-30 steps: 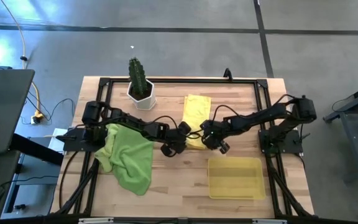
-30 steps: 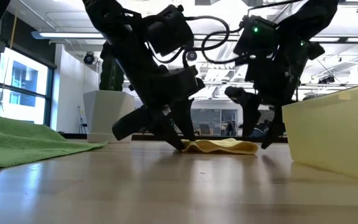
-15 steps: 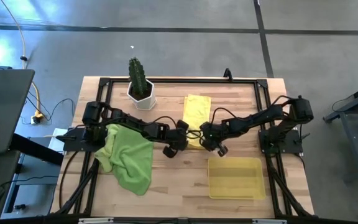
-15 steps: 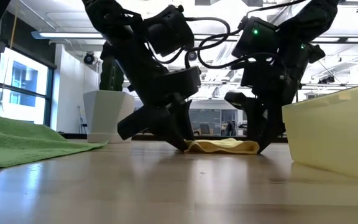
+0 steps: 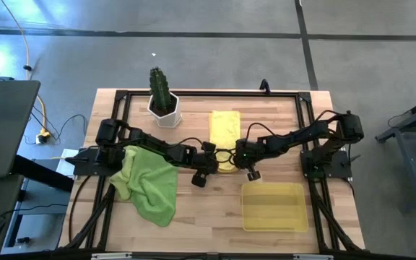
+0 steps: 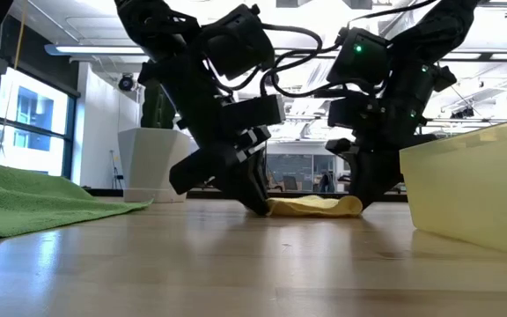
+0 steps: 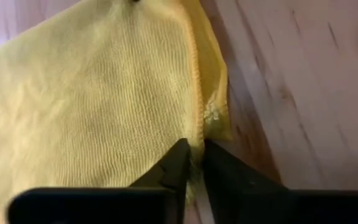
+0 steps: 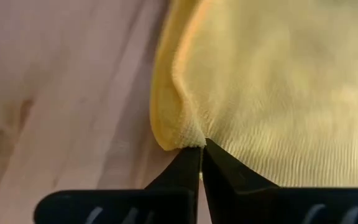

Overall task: Roll microfiber towels into tight, uniform cylinder then place into a basket
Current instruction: Roll the yellow towel

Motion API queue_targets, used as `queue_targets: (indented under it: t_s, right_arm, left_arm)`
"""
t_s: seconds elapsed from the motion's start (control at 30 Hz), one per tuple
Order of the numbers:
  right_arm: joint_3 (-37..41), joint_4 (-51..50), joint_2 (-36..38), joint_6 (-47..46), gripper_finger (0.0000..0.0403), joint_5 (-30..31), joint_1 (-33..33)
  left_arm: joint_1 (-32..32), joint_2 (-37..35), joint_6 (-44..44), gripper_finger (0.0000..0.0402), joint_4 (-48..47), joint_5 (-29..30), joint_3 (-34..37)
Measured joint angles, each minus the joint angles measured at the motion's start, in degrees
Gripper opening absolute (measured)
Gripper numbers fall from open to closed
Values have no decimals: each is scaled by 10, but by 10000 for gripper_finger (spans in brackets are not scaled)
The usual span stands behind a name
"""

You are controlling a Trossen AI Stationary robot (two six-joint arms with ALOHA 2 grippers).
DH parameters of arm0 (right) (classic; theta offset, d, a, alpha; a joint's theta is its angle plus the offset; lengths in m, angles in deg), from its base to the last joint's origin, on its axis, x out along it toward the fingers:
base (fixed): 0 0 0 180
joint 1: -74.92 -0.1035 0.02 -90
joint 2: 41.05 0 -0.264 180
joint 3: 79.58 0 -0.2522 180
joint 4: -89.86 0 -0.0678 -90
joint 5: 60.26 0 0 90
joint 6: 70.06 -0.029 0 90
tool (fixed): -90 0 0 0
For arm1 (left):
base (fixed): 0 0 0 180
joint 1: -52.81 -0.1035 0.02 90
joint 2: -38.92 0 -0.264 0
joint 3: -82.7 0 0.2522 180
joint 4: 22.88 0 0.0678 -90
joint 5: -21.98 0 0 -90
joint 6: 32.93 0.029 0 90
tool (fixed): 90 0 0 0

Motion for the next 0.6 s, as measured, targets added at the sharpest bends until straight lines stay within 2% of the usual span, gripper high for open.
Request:
queue_targets:
  t_s: [0.1, 0.33, 0.6]
  right_arm:
    - [0, 0, 0, -30, 1, -17, 14]
    - [0, 0, 0, -99, 1, -117, 51]
    - [0, -2, 1, -157, 0, -171, 82]
  left_arm:
    - [-5, 0, -56, 6, 1, -24, 0]
    - [-19, -2, -208, 13, 4, -68, 0]
    - [-38, -13, -306, 6, 0, -120, 1]
